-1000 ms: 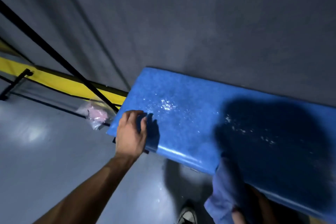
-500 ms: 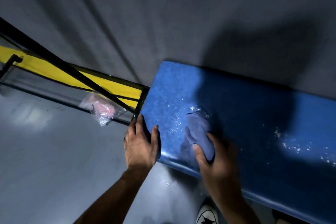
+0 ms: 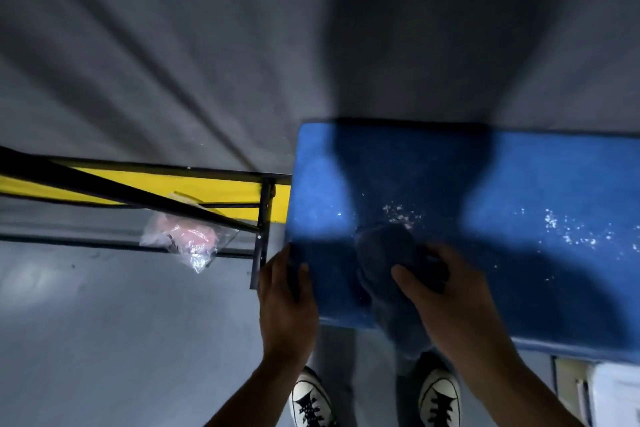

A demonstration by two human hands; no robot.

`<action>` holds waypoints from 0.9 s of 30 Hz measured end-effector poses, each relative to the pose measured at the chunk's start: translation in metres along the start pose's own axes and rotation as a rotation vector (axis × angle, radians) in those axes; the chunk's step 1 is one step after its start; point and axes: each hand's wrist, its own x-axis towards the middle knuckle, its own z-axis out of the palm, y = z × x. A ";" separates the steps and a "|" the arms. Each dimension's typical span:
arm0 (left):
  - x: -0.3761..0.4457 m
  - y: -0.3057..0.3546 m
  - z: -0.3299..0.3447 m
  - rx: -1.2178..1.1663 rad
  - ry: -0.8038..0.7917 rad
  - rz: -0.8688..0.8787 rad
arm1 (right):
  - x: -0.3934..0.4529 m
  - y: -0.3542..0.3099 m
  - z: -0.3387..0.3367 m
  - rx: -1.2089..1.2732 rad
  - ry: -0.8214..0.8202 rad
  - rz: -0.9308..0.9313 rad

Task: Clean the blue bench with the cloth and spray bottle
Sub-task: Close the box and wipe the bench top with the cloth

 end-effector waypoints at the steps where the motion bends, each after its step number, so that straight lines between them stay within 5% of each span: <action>1: 0.002 0.001 -0.004 -0.023 -0.012 -0.022 | -0.007 -0.008 0.004 0.021 -0.040 -0.029; 6: 0.010 0.003 -0.018 -0.362 -0.013 -0.197 | -0.005 -0.017 0.039 -0.048 -0.040 -0.059; 10: 0.009 0.006 -0.017 -0.290 0.019 -0.206 | 0.008 0.003 0.061 -0.282 0.110 -0.113; 13: 0.010 0.004 -0.020 -0.287 0.006 -0.189 | -0.001 0.011 0.070 -0.556 0.266 -0.382; 17: 0.017 0.001 -0.020 -0.322 0.022 -0.176 | -0.018 0.039 0.094 -0.787 0.044 -0.712; 20: 0.030 -0.002 -0.019 -0.326 0.007 -0.160 | -0.017 0.060 0.111 -1.000 -0.080 -0.722; 27: 0.041 0.004 -0.012 -0.428 0.041 -0.252 | -0.009 0.058 0.122 -1.089 -0.064 -0.685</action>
